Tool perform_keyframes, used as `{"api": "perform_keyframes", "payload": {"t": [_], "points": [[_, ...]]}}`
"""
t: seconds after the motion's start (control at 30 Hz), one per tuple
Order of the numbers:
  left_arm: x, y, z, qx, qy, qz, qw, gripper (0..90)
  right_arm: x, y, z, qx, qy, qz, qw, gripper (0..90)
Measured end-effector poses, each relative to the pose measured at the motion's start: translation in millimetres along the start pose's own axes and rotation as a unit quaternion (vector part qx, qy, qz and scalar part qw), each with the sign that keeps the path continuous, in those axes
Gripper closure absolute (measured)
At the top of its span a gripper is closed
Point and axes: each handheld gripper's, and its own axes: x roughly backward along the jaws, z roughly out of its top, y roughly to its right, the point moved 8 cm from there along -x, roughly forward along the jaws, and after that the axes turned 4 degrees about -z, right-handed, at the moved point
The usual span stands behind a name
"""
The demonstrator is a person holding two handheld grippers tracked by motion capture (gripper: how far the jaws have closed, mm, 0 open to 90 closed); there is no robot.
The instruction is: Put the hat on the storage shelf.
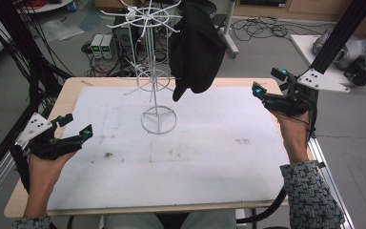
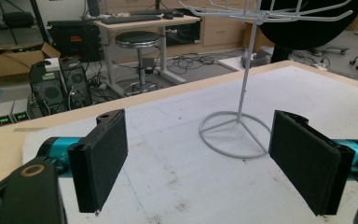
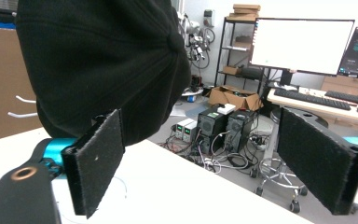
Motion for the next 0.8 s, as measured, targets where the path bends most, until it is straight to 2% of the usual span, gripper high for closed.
{"api": "perform_keyframes", "payload": {"t": [0.3,0.53,0.73,0.8], "points": [[-5.7,1.8,-5.9,0.002,-0.007,-0.003,1.0000,19.6,10.7,-3.4,-22.2,-0.011,0.003,-0.018,0.9998,11.8],[-7.0,1.9,-7.1,0.002,-0.008,-0.003,1.0000,19.6,15.3,-6.1,-54.9,-0.027,-0.005,-0.029,0.9992,11.3],[-7.5,1.6,-7.7,0.002,-0.007,-0.001,1.0000,19.7,14.0,-9.9,-82.0,-0.031,-0.029,-0.038,0.9984,11.3],[-7.3,1.8,-7.6,0.000,-0.007,-0.001,1.0000,19.6,14.2,-11.5,-87.8,-0.034,-0.024,-0.039,0.9983,11.4]]}}
